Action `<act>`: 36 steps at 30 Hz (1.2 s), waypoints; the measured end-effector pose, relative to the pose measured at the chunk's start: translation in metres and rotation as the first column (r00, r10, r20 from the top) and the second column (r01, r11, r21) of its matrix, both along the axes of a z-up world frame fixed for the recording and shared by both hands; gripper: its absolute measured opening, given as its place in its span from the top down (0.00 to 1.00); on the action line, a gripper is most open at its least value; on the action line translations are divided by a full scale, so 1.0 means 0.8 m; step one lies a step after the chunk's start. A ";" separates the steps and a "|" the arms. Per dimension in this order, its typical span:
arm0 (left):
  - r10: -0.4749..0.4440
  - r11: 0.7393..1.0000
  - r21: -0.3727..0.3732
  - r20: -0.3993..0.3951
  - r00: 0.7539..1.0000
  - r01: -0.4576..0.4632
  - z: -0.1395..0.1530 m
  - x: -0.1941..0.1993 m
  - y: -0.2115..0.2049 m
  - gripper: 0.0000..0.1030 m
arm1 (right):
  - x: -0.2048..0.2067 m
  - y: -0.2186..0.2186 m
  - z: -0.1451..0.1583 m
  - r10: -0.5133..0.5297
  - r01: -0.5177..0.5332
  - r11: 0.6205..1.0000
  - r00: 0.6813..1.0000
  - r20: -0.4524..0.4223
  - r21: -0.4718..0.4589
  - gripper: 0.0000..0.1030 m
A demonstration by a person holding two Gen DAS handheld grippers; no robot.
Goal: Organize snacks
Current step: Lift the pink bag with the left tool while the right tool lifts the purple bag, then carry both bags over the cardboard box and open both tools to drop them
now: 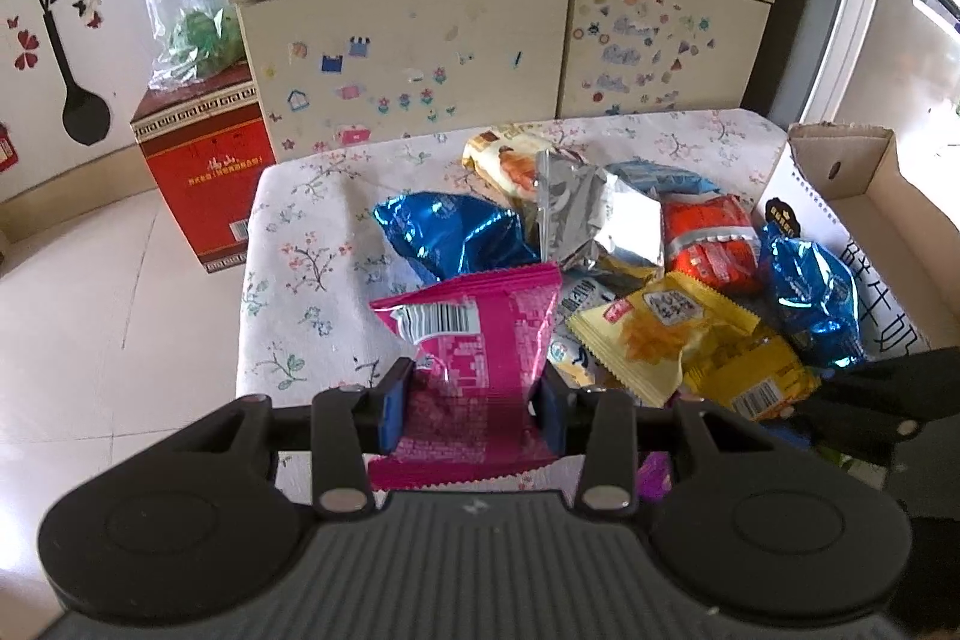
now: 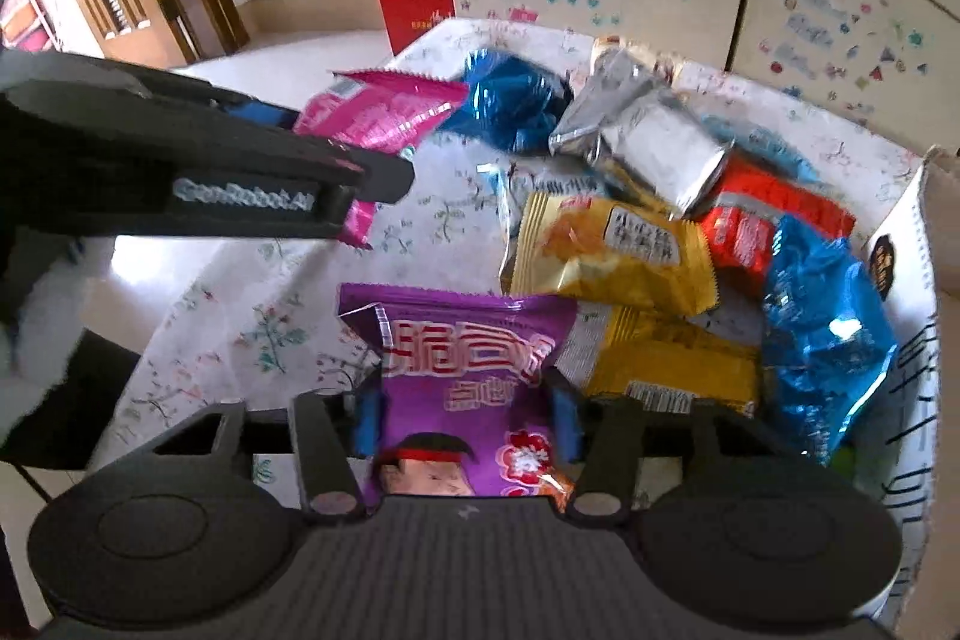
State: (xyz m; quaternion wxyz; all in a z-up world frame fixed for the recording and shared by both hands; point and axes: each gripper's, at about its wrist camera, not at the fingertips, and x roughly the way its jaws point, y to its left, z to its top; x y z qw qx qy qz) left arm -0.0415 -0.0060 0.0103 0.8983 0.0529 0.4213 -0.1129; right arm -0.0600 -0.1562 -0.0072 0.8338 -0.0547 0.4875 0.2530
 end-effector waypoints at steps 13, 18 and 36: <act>0.002 1.000 -0.007 0.032 0.999 -0.002 0.012 0.002 -0.008 0.60 | 0.000 -0.030 0.022 -0.118 0.122 0.985 0.992 -0.039 0.125 0.60; 0.007 1.000 -0.020 0.047 0.999 -0.007 0.018 0.002 -0.010 0.60 | -0.009 -0.043 0.036 -0.152 0.157 0.967 0.988 -0.041 0.199 0.60; -0.026 0.992 -0.119 0.094 0.995 0.037 0.043 0.001 -0.045 0.60 | -0.028 -0.109 0.098 -0.363 0.313 0.894 0.925 0.110 0.321 0.60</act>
